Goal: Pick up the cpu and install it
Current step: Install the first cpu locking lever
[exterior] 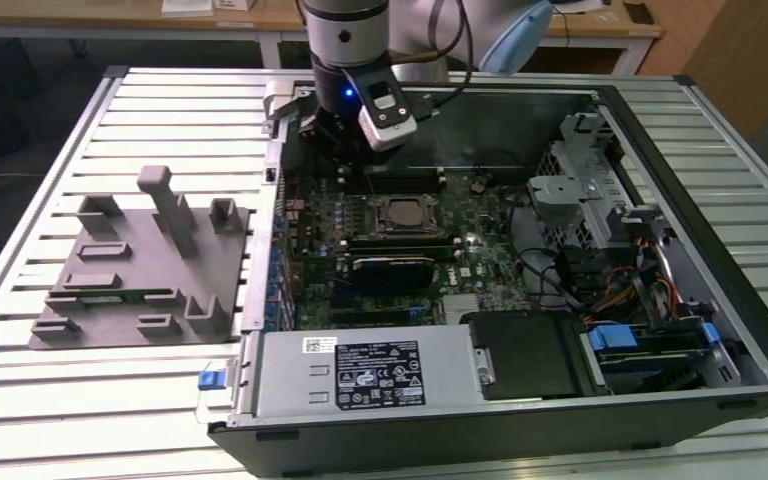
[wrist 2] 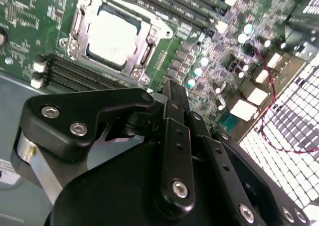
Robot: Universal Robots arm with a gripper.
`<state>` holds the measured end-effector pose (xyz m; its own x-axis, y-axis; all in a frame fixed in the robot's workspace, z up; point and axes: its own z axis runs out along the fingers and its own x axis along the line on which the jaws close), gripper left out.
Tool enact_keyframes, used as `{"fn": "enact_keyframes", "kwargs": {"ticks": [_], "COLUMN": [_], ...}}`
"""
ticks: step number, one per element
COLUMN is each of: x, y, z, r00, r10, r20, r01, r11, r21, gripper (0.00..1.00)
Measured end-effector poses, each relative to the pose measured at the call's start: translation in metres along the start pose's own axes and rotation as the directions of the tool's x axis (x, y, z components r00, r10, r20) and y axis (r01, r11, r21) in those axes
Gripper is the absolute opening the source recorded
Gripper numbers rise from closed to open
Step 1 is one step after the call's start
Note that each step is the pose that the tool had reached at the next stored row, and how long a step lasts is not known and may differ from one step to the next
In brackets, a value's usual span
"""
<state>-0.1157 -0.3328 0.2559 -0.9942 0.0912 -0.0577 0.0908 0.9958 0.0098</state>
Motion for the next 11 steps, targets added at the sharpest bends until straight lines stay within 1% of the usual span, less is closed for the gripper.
{"fn": "enact_keyframes", "kwargs": {"ticks": [2, 5, 8, 9, 11], "x": [0.0013, 0.0025, 0.0032, 0.0034, 0.0038], "y": [-0.0001, -0.0002, -0.0003, -0.0003, -0.0004], "z": [0.0000, -0.0001, -0.0001, -0.0002, -0.0002], "r00": [1.0000, 1.0000, 1.0000, 1.0000, 0.9999], "r10": [0.001, 0.001, 0.001, 0.001, 0.001], "r20": [-0.0019, -0.0052, -0.0087, -0.0098, -0.0114], "r01": [-0.001, -0.001, -0.002, -0.002, -0.002], "r11": [0.9998, 0.9984, 0.9956, 0.9945, 0.9925], "r21": [-0.0196, -0.0560, -0.0941, -0.1051, -0.1225], "gripper": [0.11, 0.11, 0.11, 0.11, 0.11]}}
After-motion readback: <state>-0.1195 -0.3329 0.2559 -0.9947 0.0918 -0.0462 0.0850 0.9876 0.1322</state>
